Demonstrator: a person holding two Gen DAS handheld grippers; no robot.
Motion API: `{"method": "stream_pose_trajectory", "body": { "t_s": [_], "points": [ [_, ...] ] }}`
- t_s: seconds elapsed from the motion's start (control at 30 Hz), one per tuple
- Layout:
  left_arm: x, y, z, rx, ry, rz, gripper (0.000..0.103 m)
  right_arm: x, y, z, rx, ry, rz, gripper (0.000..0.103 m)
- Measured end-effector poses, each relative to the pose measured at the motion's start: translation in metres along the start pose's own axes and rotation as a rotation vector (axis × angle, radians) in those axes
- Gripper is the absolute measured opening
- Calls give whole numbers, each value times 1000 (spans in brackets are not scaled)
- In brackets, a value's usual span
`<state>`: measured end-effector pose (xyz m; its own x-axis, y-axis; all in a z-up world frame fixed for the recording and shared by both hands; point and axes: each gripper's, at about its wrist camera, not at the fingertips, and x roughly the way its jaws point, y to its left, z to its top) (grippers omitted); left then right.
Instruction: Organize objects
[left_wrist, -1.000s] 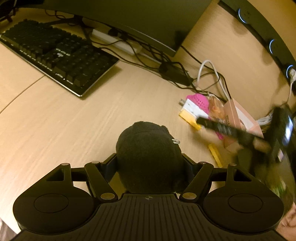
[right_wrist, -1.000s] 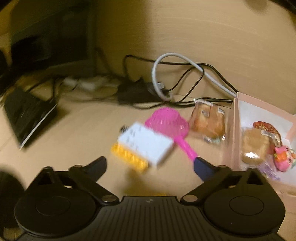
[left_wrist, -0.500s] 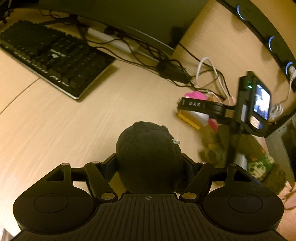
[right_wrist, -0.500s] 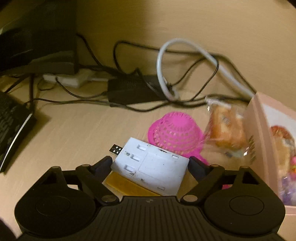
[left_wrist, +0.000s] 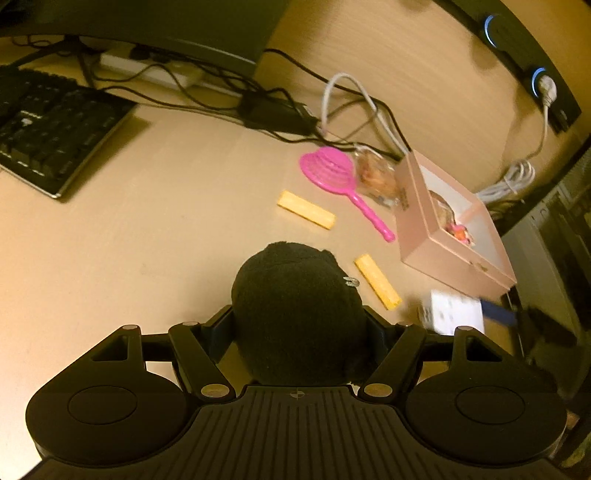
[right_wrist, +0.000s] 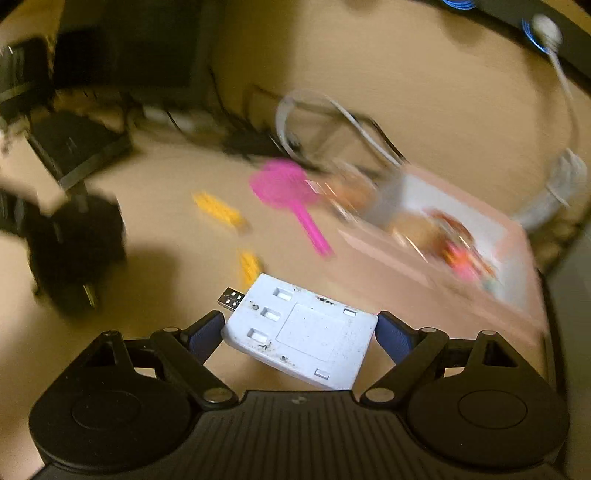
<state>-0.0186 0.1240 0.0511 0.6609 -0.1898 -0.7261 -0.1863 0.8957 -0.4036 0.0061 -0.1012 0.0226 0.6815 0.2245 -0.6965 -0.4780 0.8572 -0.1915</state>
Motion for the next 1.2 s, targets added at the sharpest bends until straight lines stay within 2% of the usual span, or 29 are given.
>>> {"method": "stream_pose_trajectory", "body": {
  "t_s": [0.07, 0.1, 0.3, 0.33, 0.4, 0.57, 0.63, 0.67, 0.7, 1.07, 1.2],
  "points": [
    [3, -7, -3, 13, 6, 7, 76, 1, -8, -8, 22, 10, -46, 90],
    [4, -11, -4, 20, 8, 17, 76, 0, -10, -9, 40, 9, -38, 90],
    [5, -23, -6, 47, 13, 79, 76, 9, 9, 6, 72, -41, 73, 88],
    [4, -23, -7, 48, 12, 84, 76, 15, 13, 10, 75, -44, 93, 84],
    [3, -23, -7, 45, 6, 98, 76, 28, 20, 17, 80, -28, 138, 63],
    [0, -26, -7, 36, -5, 115, 76, 60, 25, 32, 82, 3, 178, 43],
    [0, -26, -8, 32, -8, 119, 76, 64, 21, 37, 86, 17, 189, 30],
    [1, -25, -8, 29, -7, 120, 76, 64, 20, 38, 79, 24, 191, 18],
    [2, -25, -8, 22, -5, 123, 76, 62, 18, 38, 74, 30, 205, 14],
    [16, -37, -10, 27, 17, 98, 76, 19, -1, -5, 2, 42, 342, 14],
    [19, -47, -8, 53, 21, 83, 76, 9, -10, -19, -19, 33, 313, 17]
  ]
}}
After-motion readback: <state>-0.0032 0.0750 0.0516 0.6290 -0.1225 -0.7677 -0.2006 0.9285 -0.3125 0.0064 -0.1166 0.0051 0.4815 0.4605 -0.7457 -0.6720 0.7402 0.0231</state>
